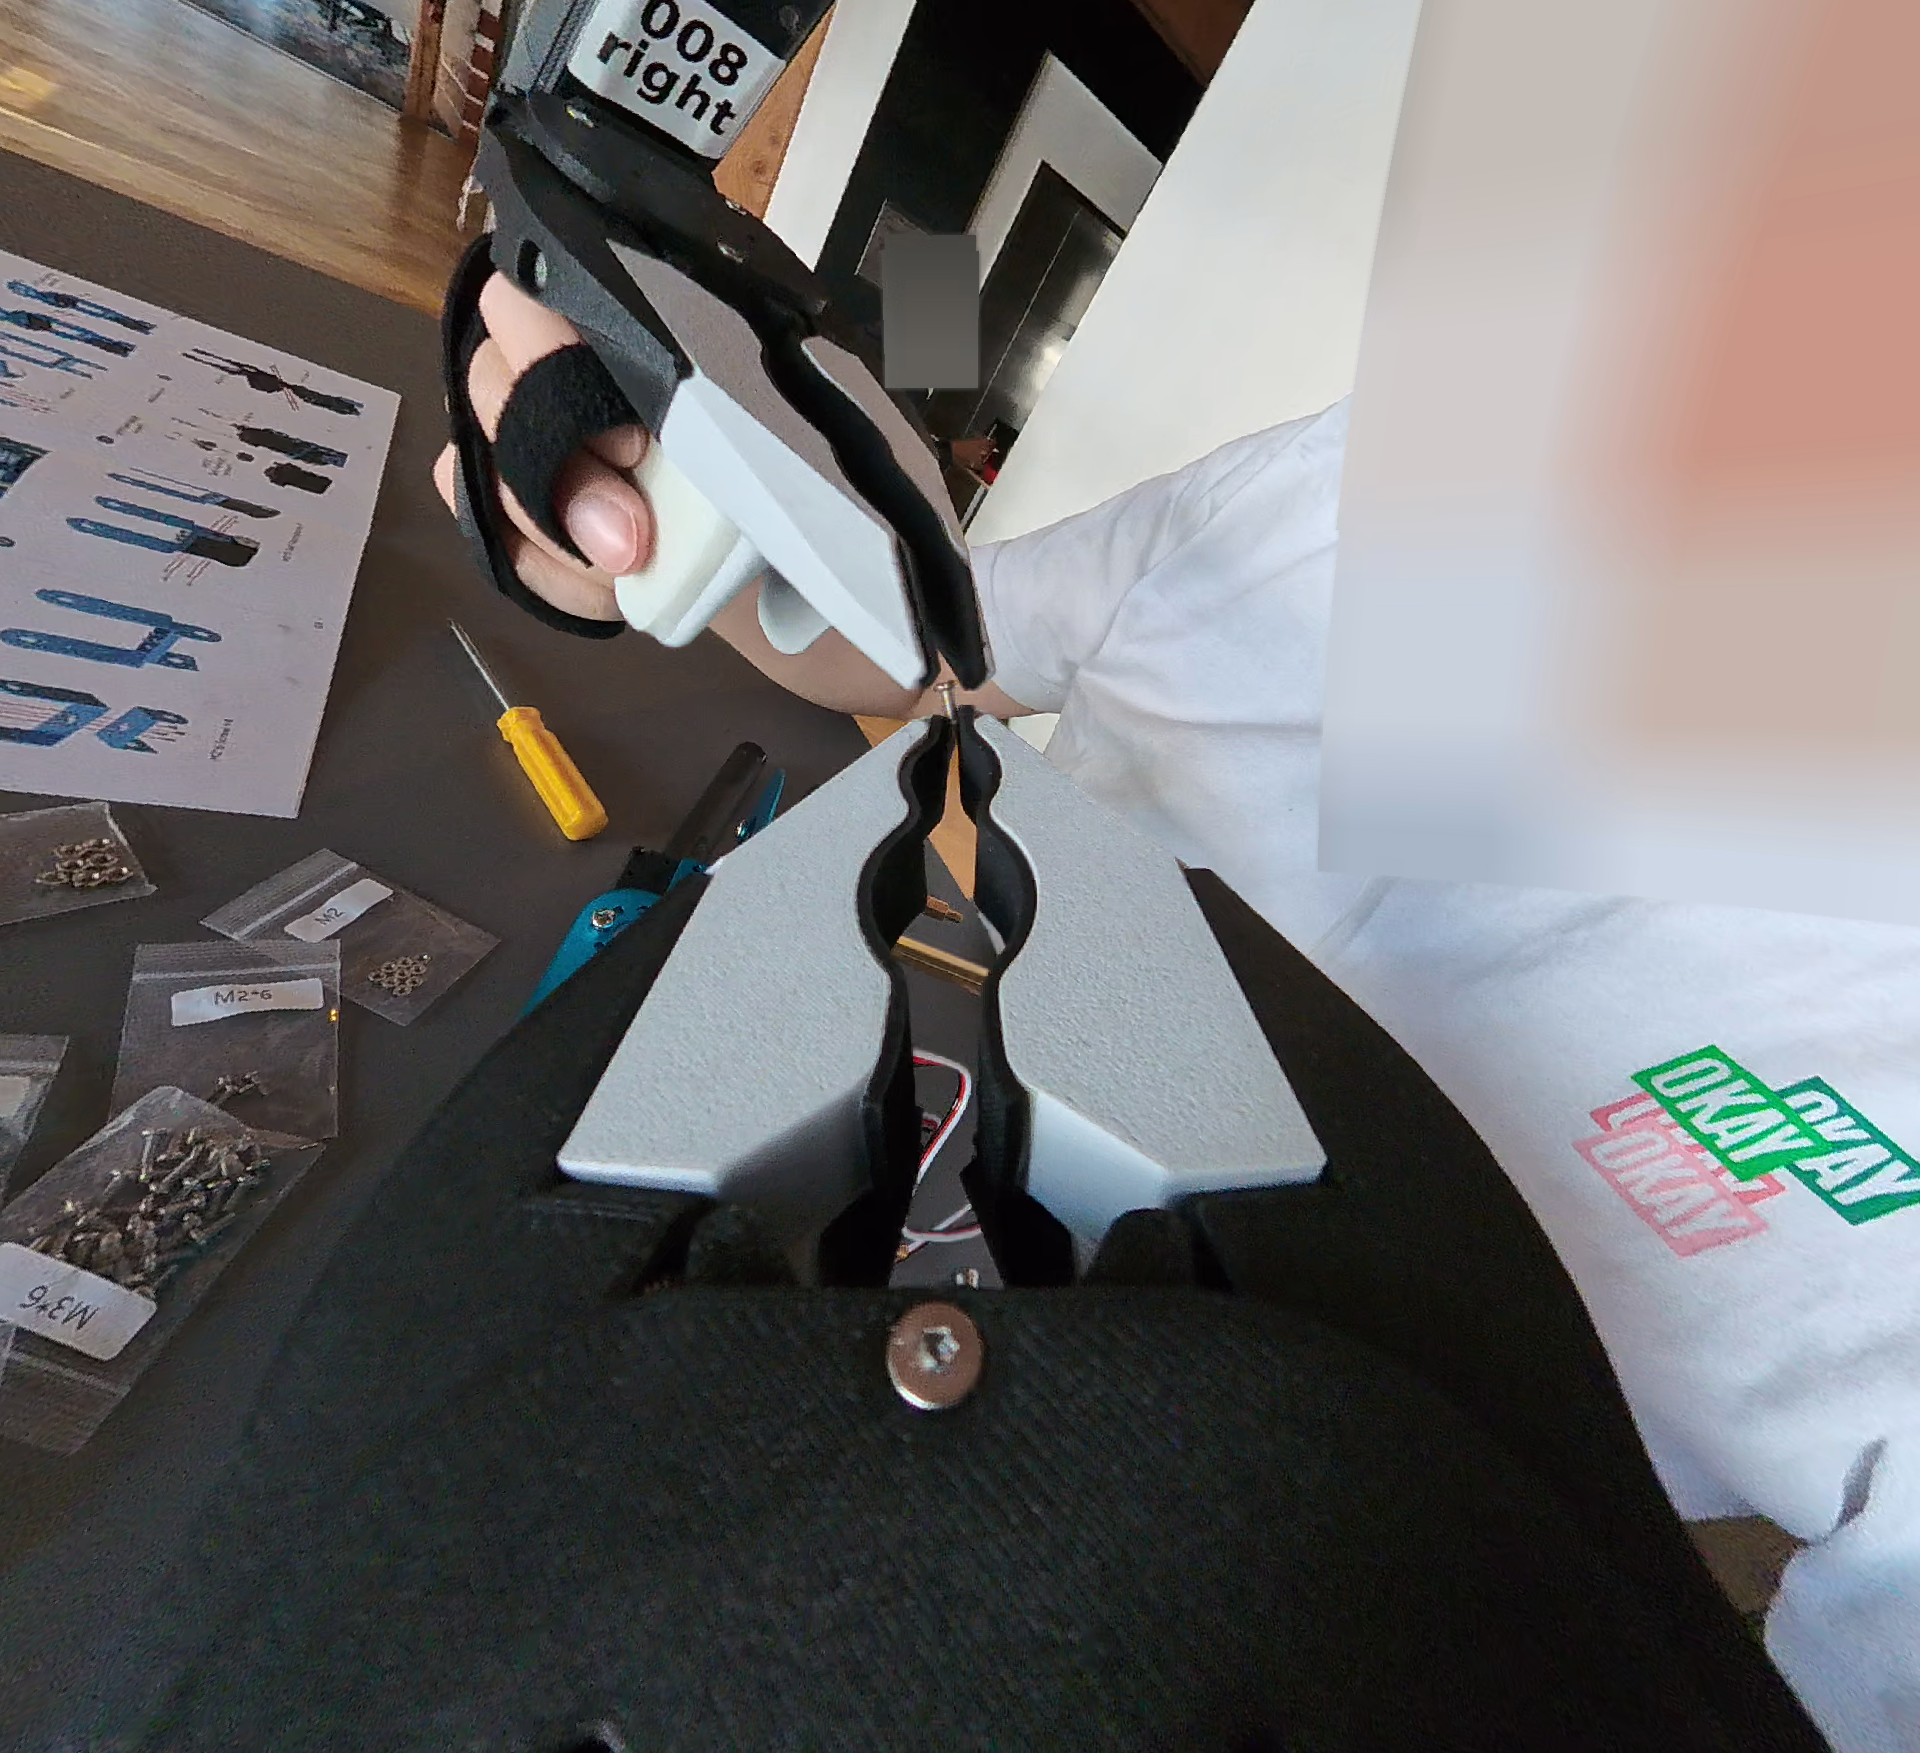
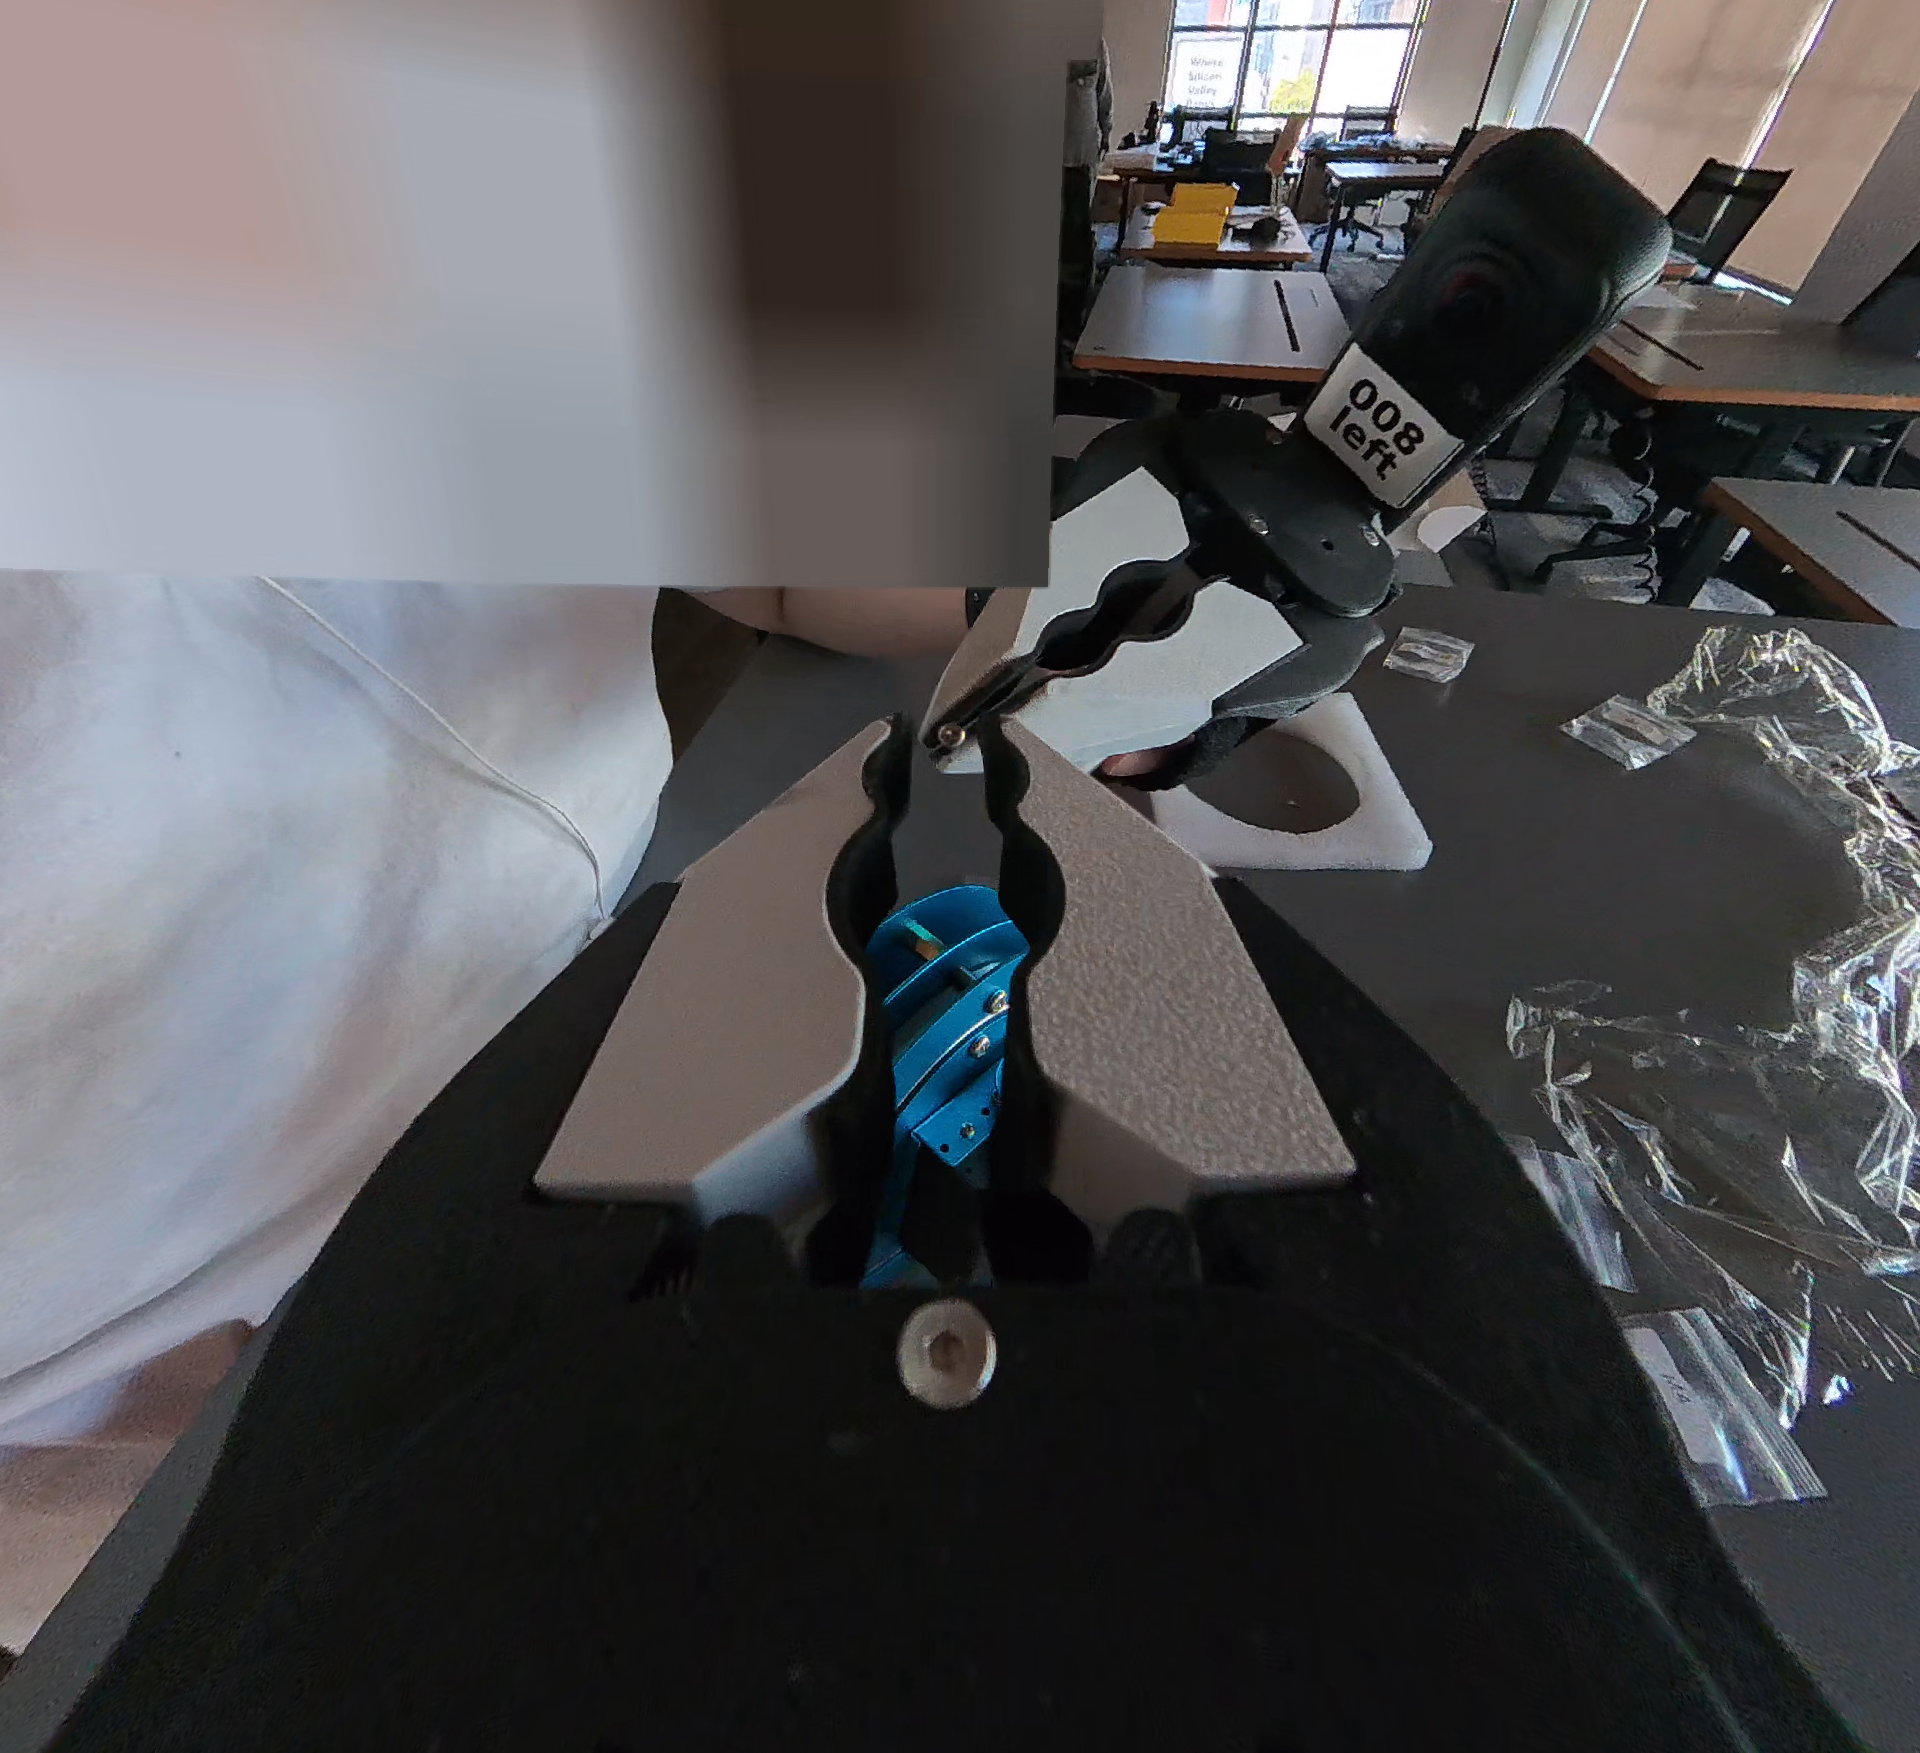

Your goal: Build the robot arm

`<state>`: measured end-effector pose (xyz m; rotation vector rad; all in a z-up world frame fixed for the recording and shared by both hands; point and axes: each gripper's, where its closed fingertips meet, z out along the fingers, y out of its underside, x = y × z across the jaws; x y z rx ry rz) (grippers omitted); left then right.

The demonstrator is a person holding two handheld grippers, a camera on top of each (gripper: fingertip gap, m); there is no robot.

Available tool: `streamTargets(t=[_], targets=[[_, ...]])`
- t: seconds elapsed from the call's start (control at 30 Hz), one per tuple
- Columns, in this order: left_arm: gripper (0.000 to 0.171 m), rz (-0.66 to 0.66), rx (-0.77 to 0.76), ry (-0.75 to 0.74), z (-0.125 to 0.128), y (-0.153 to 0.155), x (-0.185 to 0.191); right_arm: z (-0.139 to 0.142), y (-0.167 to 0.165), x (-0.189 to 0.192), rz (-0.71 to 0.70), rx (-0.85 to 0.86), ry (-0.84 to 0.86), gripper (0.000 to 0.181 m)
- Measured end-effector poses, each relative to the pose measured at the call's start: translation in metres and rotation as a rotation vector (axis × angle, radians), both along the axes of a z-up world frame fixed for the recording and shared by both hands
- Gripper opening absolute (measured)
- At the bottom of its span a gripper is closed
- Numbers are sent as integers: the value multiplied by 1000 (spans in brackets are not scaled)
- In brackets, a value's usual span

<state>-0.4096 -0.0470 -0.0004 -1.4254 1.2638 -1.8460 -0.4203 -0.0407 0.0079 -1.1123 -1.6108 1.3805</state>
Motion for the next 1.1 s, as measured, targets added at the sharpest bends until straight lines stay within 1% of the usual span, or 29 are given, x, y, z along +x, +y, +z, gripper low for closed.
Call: streamTargets(t=[0.13,0.2,0.37,0.4,0.43,0.47,0.53,0.6,0.77,0.97,1.1], targets=[[0,-4,-1,-4,0,-1,0,-4,-1,-3,9,9,-23,7],[0,-3,-6,-10,2,0,0,-2,-2,-3,11,8,-4,3],[1,18,-14,6,0,5,0,-4,1,-3,-6,4,-26,3],[6,37,-16,26,-2,9,-1,-6,4,-1,-17,20,-51,3],[16,69,-13,59,-6,16,-4,-9,7,2,-27,44,-81,3],[17,99,-1,89,-9,23,-7,-14,10,6,-27,68,-131,3],[15,135,34,123,-11,30,-17,-35,21,16,-36,110,-295,3],[15,173,72,143,-9,37,-27,-54,26,21,-7,131,-428,3],[12,217,125,153,2,43,-44,-83,26,19,100,157,-607,4],[10,230,160,148,11,42,-53,-88,26,18,150,188,-677,3],[9,223,170,150,13,39,-55,-94,25,22,188,198,-762,4]])
